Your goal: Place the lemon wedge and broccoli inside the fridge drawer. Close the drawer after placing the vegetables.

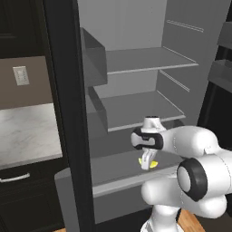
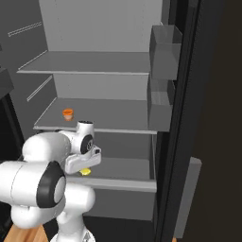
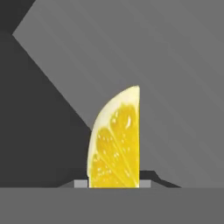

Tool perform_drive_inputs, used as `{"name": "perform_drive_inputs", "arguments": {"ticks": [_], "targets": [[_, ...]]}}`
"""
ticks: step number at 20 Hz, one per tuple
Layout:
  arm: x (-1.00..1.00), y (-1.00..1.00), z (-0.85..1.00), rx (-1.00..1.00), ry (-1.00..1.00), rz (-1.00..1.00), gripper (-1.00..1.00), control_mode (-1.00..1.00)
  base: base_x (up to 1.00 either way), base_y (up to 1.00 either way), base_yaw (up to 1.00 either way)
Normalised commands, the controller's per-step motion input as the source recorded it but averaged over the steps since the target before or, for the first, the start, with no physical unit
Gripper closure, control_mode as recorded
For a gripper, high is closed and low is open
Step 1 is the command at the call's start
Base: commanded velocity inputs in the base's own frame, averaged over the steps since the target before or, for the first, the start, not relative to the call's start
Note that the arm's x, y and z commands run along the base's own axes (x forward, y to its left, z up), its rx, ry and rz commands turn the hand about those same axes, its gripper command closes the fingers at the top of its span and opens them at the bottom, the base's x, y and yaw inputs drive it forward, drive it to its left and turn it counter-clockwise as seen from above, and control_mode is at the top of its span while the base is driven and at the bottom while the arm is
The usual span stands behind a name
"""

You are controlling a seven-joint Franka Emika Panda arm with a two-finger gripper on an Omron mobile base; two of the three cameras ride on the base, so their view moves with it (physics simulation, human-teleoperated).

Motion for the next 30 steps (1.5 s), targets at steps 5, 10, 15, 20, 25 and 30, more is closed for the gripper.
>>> {"name": "perform_drive_inputs", "arguments": {"ticks": [5,10,15,20,25,30], "targets": [[0.83,0.0,-0.08,0.01,0.07,0.01,1.0,-1.0,0.0,0.0,0.0],[0.13,0.0,-0.68,0.0,0.0,0.0,1.0,-1.0,0.0,0.0,0.0],[0.04,0.03,-0.46,0.0,0.04,0.0,1.0,-1.0,0.0,0.0,0.0],[-0.23,0.0,0.06,0.0,0.0,0.0,-1.0,-1.0,0.0,0.0,0.0],[0.18,0.0,0.56,0.0,0.0,-0.03,-1.0,-1.0,0.0,0.0,0.0],[0.01,-0.02,0.82,0.0,-0.03,-0.03,-1.0,-1.0,0.0,0.0,0.0]]}}
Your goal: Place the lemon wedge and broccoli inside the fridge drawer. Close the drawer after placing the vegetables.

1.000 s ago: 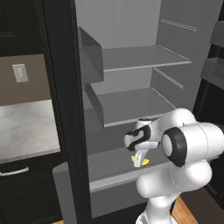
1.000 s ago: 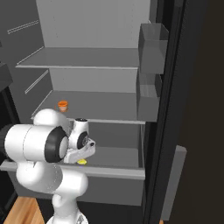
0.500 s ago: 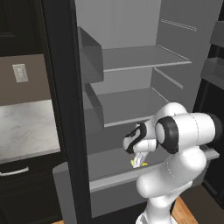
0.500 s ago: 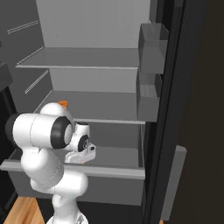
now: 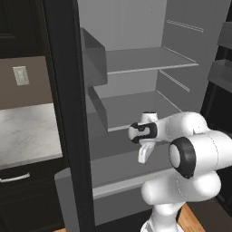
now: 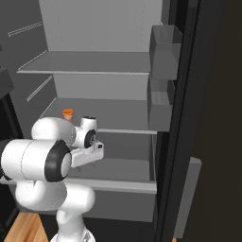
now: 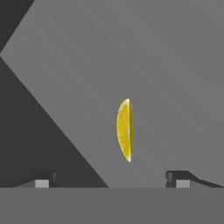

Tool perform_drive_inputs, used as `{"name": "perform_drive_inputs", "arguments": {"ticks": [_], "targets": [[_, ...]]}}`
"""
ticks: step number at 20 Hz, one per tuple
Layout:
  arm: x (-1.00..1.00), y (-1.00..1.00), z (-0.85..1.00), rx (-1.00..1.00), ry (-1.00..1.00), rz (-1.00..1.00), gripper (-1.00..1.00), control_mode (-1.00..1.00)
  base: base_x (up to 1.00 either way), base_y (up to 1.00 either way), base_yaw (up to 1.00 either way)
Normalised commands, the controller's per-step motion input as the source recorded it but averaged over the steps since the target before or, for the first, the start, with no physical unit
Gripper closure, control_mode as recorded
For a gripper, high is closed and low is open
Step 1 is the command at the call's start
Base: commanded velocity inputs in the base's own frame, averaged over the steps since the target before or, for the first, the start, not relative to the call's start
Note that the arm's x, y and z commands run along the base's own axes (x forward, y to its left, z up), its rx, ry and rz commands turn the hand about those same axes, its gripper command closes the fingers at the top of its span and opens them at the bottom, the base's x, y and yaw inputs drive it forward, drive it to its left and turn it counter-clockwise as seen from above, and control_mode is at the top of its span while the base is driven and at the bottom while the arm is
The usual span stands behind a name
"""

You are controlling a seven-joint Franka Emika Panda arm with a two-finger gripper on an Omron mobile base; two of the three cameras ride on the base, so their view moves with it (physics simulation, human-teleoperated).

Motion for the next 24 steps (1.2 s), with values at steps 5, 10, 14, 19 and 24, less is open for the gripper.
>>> {"name": "perform_drive_inputs", "arguments": {"ticks": [5,10,14,19,24], "targets": [[-0.79,-0.01,0.92,0.0,-0.12,-0.14,-1.0,-1.0,0.0,0.0,0.0],[-1.0,0.0,0.85,0.01,-0.13,-0.19,-1.0,-1.0,0.0,0.0,0.0],[-0.96,0.0,0.63,0.01,-0.05,-0.22,-1.0,-1.0,0.0,0.0,0.0],[-0.3,-0.02,0.1,0.0,0.0,-0.11,-1.0,-1.0,0.0,0.0,0.0],[-0.03,0.0,0.0,0.0,0.0,0.0,-1.0,1.0,-0.74,0.06,0.0]]}}
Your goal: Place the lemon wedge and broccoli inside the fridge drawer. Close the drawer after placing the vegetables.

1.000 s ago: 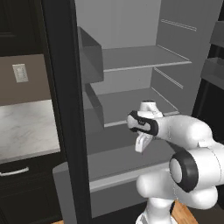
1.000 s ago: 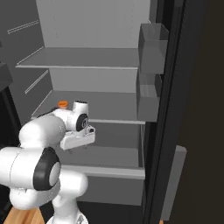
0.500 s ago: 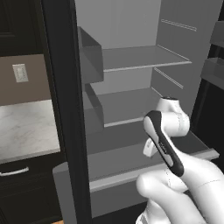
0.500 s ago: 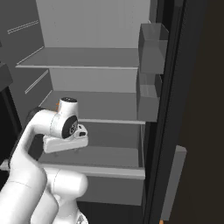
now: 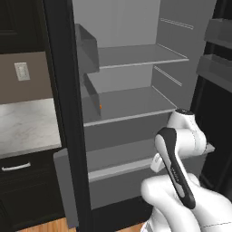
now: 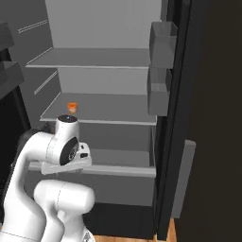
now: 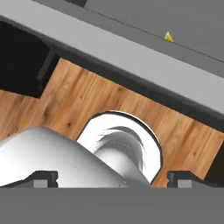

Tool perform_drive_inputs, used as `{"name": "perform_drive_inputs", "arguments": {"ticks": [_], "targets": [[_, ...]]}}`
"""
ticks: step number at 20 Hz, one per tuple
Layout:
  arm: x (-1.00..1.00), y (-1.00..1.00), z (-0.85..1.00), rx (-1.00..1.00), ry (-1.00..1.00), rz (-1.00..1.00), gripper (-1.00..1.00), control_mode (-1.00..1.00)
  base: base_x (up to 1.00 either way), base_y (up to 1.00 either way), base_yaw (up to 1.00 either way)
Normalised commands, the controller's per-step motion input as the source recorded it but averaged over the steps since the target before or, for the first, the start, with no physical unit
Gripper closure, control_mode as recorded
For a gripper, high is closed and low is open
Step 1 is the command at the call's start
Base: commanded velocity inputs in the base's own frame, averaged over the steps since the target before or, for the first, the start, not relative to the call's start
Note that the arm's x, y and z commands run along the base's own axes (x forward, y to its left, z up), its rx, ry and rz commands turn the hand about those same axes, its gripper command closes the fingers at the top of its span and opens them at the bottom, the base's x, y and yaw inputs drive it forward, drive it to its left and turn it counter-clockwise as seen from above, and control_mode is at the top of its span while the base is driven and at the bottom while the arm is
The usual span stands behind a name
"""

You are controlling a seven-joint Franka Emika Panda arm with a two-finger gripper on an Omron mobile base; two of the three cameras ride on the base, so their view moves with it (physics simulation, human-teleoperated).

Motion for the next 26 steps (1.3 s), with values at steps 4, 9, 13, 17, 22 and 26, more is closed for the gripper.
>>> {"name": "perform_drive_inputs", "arguments": {"ticks": [4,9,13,17,22,26], "targets": [[0.0,0.0,0.0,0.0,0.0,0.0,-1.0,1.0,-1.0,0.55,0.0],[0.0,0.0,0.0,0.0,0.0,0.0,-1.0,1.0,-0.84,1.0,0.0],[0.0,0.0,0.0,0.0,0.0,0.0,-1.0,1.0,-0.38,1.0,0.0],[0.0,0.0,0.0,0.0,0.0,0.0,-1.0,1.0,0.26,1.0,-0.04],[0.0,0.0,0.0,0.0,0.0,0.0,-1.0,1.0,0.65,1.0,-0.06],[0.0,0.0,0.0,0.0,0.0,0.0,-1.0,1.0,0.91,1.0,0.0]]}}
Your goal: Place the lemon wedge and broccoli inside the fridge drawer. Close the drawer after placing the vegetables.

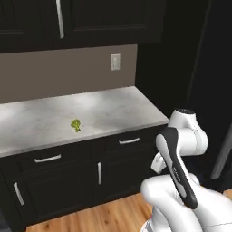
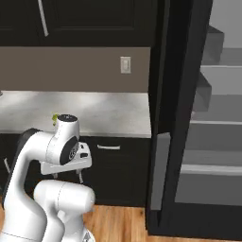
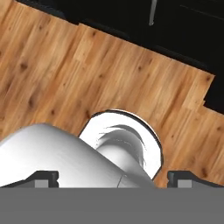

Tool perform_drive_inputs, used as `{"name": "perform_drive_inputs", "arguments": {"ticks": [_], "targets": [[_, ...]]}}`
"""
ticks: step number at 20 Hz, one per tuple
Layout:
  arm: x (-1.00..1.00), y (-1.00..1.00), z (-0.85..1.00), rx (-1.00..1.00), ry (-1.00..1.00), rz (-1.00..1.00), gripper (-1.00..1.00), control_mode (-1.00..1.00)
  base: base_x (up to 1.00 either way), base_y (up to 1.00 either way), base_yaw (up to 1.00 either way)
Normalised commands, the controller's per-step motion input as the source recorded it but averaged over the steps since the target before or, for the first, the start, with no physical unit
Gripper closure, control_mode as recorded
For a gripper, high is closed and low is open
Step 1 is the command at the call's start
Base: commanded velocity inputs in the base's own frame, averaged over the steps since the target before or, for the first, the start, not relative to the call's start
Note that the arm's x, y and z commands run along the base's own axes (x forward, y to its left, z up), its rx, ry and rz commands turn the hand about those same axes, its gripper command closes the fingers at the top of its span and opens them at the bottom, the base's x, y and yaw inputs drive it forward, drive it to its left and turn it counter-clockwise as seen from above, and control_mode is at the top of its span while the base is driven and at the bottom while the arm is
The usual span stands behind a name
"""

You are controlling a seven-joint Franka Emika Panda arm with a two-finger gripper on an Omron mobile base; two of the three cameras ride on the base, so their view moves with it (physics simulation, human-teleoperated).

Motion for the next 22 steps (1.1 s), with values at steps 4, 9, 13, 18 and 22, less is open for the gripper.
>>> {"name": "perform_drive_inputs", "arguments": {"ticks": [4,9,13,18,22], "targets": [[0.0,0.0,0.0,0.0,0.0,0.0,-1.0,1.0,0.96,1.0,0.02],[0.18,0.2,-0.06,-0.01,0.03,0.0,-1.0,-1.0,0.61,0.77,0.04],[1.0,0.82,-0.22,0.0,0.06,-0.02,-1.0,-1.0,0.0,0.0,0.0],[1.0,0.06,-0.08,0.0,0.03,0.0,-1.0,-1.0,0.0,0.0,0.0],[1.0,0.0,0.0,-0.02,0.0,-0.04,-1.0,-1.0,0.0,0.0,0.0]]}}
